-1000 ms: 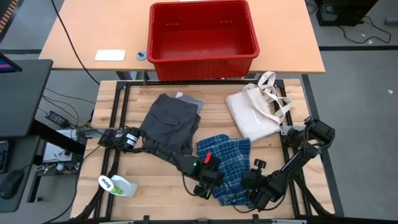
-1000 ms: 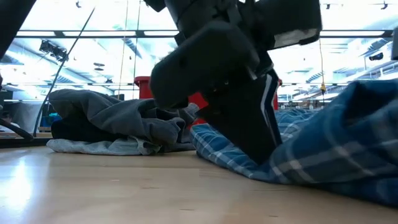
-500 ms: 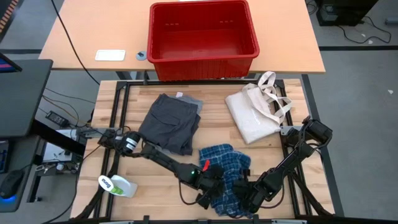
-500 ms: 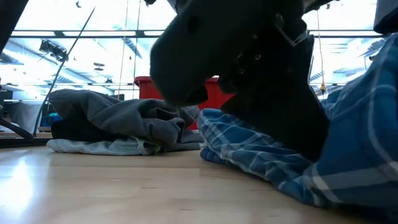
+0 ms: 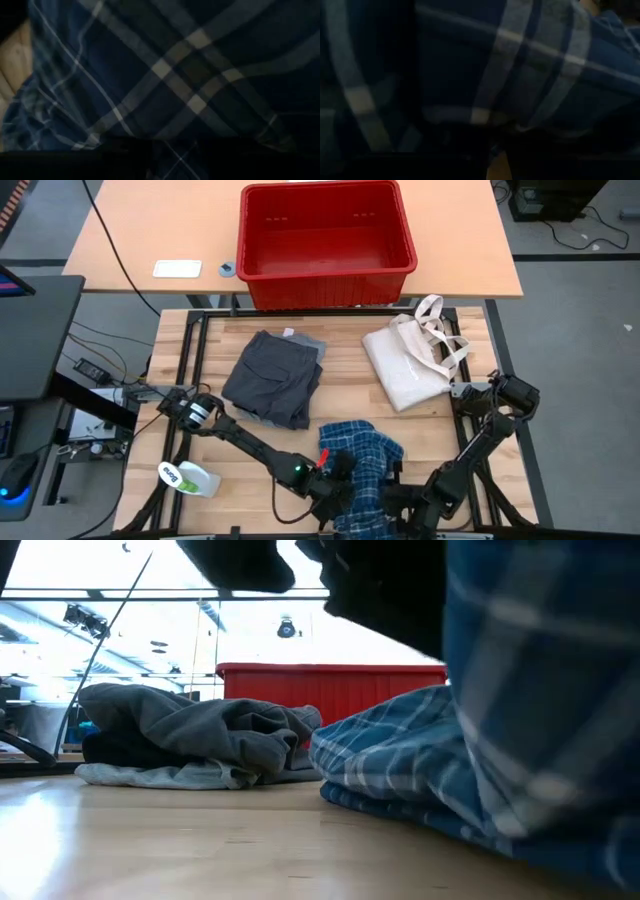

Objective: Fold Laundry from Bin
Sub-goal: Remove the blue short from the laundry organizer

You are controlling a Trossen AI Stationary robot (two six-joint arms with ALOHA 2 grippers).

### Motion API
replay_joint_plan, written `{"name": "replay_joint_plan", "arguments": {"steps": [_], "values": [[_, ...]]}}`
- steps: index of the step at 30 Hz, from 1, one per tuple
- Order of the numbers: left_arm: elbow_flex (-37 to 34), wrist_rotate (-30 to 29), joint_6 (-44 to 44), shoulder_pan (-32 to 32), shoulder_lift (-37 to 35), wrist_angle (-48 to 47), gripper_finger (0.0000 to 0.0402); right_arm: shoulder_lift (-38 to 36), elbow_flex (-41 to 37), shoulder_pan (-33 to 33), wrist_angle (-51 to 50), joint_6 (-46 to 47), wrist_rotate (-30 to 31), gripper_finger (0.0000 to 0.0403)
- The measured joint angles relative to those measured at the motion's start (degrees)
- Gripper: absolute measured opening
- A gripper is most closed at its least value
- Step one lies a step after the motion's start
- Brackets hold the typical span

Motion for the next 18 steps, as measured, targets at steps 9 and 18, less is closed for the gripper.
{"name": "replay_joint_plan", "arguments": {"steps": [9, 18], "values": [[0.00, 3.15, -3.90, -0.42, -0.05, -0.05, 0.0153, 0.04, -5.38, -0.73, 11.98, 5.10, 1.93, 0.0060], [-0.11, 1.71, -1.09, -0.68, -2.02, 0.77, 0.0153, -0.23, -8.13, -4.27, 24.79, -8.18, 3.94, 0.0059]]}}
